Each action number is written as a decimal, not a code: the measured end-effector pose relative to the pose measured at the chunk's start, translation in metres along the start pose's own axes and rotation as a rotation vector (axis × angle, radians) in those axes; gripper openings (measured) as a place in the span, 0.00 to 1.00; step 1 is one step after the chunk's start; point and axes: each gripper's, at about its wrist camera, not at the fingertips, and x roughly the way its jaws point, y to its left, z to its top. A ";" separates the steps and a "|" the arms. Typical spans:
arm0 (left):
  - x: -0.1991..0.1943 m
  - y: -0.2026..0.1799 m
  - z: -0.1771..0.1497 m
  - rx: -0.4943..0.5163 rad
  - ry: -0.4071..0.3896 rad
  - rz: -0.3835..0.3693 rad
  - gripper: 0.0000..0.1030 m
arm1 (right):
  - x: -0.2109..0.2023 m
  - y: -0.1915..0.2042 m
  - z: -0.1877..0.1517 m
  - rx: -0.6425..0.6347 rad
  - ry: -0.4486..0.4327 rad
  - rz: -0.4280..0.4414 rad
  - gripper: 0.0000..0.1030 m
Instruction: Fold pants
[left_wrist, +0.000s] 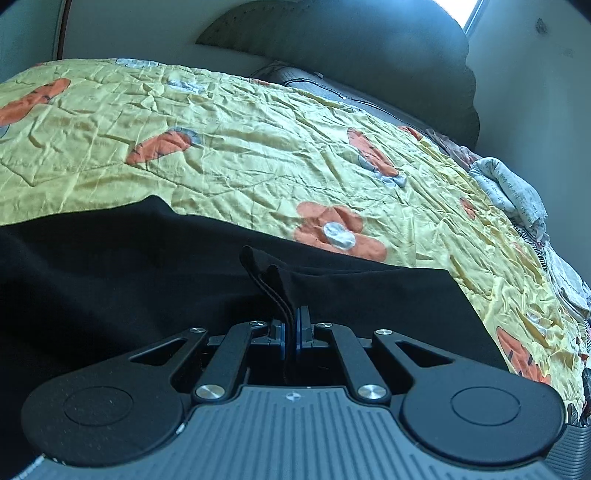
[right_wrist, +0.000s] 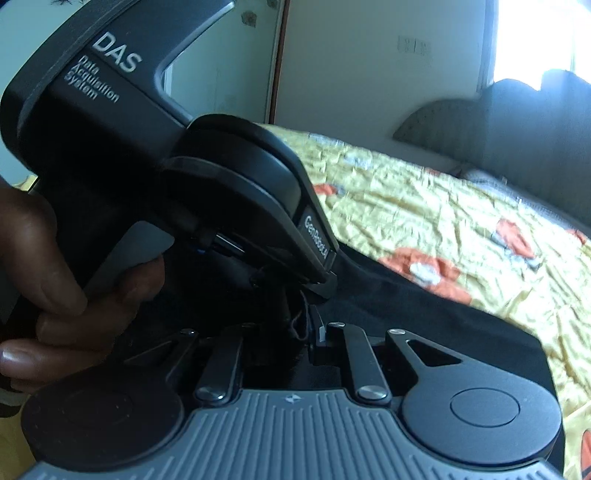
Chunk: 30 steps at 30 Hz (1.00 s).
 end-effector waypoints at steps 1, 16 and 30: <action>0.000 -0.001 0.000 0.007 -0.001 0.002 0.04 | -0.004 -0.002 -0.001 -0.004 0.006 0.008 0.15; -0.028 0.018 0.013 -0.068 -0.067 0.142 0.25 | -0.056 -0.099 -0.021 0.353 -0.005 0.219 0.16; -0.011 -0.015 0.000 0.104 -0.017 0.171 0.36 | -0.032 -0.060 -0.021 0.244 0.017 0.117 0.27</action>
